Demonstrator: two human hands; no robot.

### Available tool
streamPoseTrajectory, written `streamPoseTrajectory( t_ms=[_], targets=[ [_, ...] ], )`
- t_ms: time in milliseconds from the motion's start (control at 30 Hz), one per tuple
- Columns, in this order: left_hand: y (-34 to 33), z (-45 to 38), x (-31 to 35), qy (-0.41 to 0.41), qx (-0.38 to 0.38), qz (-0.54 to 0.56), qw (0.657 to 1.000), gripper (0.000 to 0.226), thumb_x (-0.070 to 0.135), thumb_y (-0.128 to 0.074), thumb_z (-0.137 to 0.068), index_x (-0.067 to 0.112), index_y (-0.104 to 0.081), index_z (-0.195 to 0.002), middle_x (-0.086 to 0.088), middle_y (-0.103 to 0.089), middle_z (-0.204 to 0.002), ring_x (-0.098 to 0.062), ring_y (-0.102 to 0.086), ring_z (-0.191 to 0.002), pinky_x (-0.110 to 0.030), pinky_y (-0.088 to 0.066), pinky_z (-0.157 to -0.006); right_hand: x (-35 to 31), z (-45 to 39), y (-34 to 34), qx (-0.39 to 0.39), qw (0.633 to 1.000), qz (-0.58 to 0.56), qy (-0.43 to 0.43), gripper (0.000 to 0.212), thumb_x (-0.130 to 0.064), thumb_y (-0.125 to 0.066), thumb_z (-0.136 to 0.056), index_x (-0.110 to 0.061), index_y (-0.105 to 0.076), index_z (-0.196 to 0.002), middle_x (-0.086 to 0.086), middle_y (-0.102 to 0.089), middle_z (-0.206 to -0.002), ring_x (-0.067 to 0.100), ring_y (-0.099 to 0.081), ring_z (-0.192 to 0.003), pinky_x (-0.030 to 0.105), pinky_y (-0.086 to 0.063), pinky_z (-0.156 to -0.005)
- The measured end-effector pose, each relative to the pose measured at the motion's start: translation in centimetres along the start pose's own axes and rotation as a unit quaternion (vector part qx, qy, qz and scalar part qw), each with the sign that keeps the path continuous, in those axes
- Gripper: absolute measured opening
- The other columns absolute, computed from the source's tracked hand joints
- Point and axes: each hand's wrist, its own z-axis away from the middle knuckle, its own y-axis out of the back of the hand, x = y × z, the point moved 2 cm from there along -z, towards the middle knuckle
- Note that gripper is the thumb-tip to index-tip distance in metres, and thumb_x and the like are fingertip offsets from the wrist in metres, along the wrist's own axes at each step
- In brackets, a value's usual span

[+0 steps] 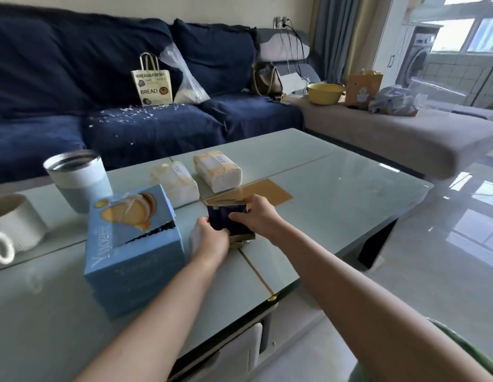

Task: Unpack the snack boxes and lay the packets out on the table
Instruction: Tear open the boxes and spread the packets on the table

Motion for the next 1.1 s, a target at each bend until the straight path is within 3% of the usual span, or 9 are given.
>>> streamPoseTrajectory(
  t_ms=[167,333,567,667,767,833,900,967,1100],
  targets=[
    [0.2,-0.1,0.4,-0.027,0.001,-0.059,0.998,0.035,0.028,-0.058,-0.083,0.017,-0.056,-0.116,-0.009,-0.062,-0.115,-0.033,-0.055,-0.107,-0.045,-0.050,-0.089,-0.5,-0.1,-0.2,0.016,1.000,0.018,0.015,0.044,-0.021,-0.067,-0.088,-0.007,-0.055,-0.128,0.011,-0.064,-0.122,0.027,-0.060,-0.112,0.035,-0.050,-0.093],
    [0.9,1.0,0.8,-0.060,-0.026,-0.131,0.989,0.042,0.024,-0.056,-0.089,0.013,-0.049,-0.130,-0.012,-0.053,-0.129,-0.033,-0.043,-0.121,-0.041,-0.041,-0.093,-0.2,0.4,0.2,0.031,0.998,0.046,-0.003,0.046,-0.025,-0.064,-0.091,-0.005,-0.054,-0.131,0.013,-0.062,-0.126,0.029,-0.056,-0.116,0.029,-0.044,-0.089],
    [3.6,4.1,2.6,-0.137,-0.049,-0.115,0.983,0.051,0.010,-0.048,-0.094,0.008,-0.035,-0.143,-0.012,-0.045,-0.142,-0.029,-0.041,-0.130,-0.031,-0.033,-0.102,-1.6,2.1,0.9,0.047,0.998,0.053,-0.007,0.040,-0.018,-0.053,-0.093,-0.010,-0.055,-0.133,0.013,-0.060,-0.128,0.031,-0.059,-0.113,0.025,-0.045,-0.083],
    [5.7,5.3,3.8,-0.210,-0.034,-0.089,0.973,0.059,0.006,-0.045,-0.095,0.009,-0.026,-0.151,-0.009,-0.044,-0.147,-0.023,-0.042,-0.134,-0.026,-0.032,-0.105,-3.1,3.2,1.2,0.044,0.998,0.051,0.019,0.027,-0.011,-0.051,-0.090,-0.009,-0.067,-0.112,0.011,-0.066,-0.102,0.034,-0.062,-0.091,0.034,-0.053,-0.079],
    [8.6,5.6,4.4,-0.267,0.004,-0.044,0.963,0.055,-0.001,-0.045,-0.092,0.005,-0.036,-0.146,-0.011,-0.053,-0.139,-0.022,-0.051,-0.128,-0.026,-0.038,-0.104,-4.8,4.2,1.1,0.042,0.998,0.052,0.022,0.022,-0.005,-0.047,-0.084,-0.015,-0.059,-0.068,0.005,-0.054,-0.072,0.027,-0.047,-0.072,0.028,-0.039,-0.058],
    [10.8,5.1,4.2,-0.286,0.054,-0.036,0.956,0.049,-0.006,-0.046,-0.090,0.003,-0.047,-0.138,-0.011,-0.061,-0.130,-0.024,-0.057,-0.121,-0.028,-0.042,-0.102,-6.1,4.8,0.6,0.019,0.998,0.051,0.033,0.024,-0.005,-0.047,-0.086,-0.017,-0.058,-0.067,0.008,-0.056,-0.078,0.026,-0.049,-0.074,0.027,-0.039,-0.058],
    [13.0,4.5,3.6,-0.282,0.109,-0.037,0.952,0.044,-0.009,-0.047,-0.086,0.004,-0.058,-0.127,-0.011,-0.066,-0.122,-0.025,-0.060,-0.115,-0.028,-0.043,-0.098,-7.1,5.0,-0.2,-0.005,0.999,0.042,0.032,0.019,-0.013,-0.050,-0.090,-0.012,-0.067,-0.099,0.012,-0.060,-0.098,0.025,-0.053,-0.080,0.028,-0.043,-0.063],
    [15.0,3.8,2.5,-0.258,0.165,-0.064,0.950,0.043,-0.007,-0.050,-0.083,0.006,-0.063,-0.122,-0.011,-0.067,-0.120,-0.027,-0.059,-0.114,-0.029,-0.041,-0.097,-8.1,5.3,-1.2,-0.031,0.999,0.026,0.022,0.029,-0.020,-0.053,-0.093,-0.007,-0.062,-0.116,0.010,-0.058,-0.099,0.018,-0.052,-0.076,0.025,-0.043,-0.061],
    [17.4,2.2,-0.4,-0.111,0.166,-0.104,0.974,0.049,0.010,-0.062,-0.080,0.006,-0.055,-0.128,-0.020,-0.059,-0.124,-0.039,-0.051,-0.116,-0.042,-0.043,-0.099,-9.5,5.9,-3.3,-0.085,0.996,-0.001,0.017,0.025,-0.031,-0.047,-0.097,-0.011,-0.060,-0.099,0.017,-0.065,-0.104,0.025,-0.057,-0.087,0.043,-0.052,-0.088]
  ],
)
